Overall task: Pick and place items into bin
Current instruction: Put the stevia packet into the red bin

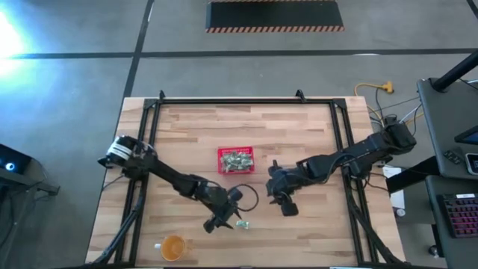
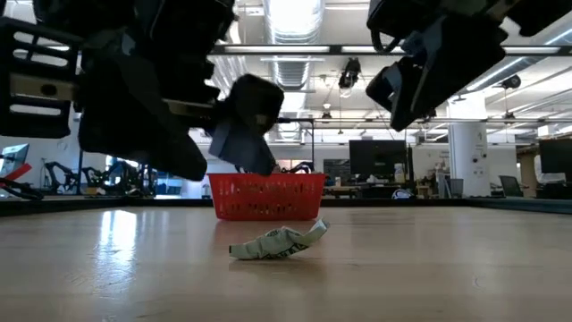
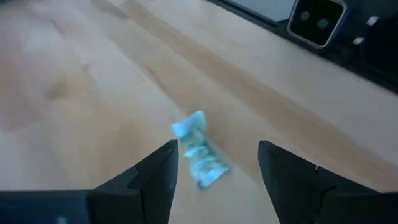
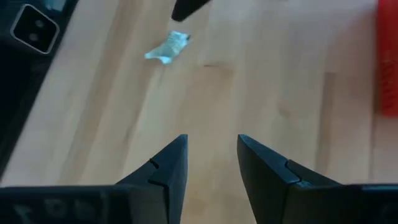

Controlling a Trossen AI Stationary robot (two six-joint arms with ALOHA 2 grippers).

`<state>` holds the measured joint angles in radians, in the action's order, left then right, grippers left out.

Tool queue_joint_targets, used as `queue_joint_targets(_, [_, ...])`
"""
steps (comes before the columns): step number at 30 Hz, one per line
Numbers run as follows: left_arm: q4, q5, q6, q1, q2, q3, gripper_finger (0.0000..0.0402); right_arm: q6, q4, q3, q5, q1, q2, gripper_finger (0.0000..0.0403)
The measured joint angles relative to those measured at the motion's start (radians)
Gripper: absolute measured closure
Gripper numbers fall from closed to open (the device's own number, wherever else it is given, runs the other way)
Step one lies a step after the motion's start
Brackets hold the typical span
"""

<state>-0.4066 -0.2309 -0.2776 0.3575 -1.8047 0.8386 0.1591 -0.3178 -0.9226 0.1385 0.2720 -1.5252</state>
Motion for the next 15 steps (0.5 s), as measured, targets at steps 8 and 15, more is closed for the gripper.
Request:
queue_joint_targets(8, [0.006,-0.077,0.062,-0.004,-0.101,0.061,0.0197,0.074,0.001,0.008,-0.007,0.061,0.0,0.0284])
queue_joint_targets(15, [-0.004,-0.075,0.074,-0.017,-0.167,0.107,0.0197,0.098,0.0,0.016,-0.008,0.084,0.0,0.0292])
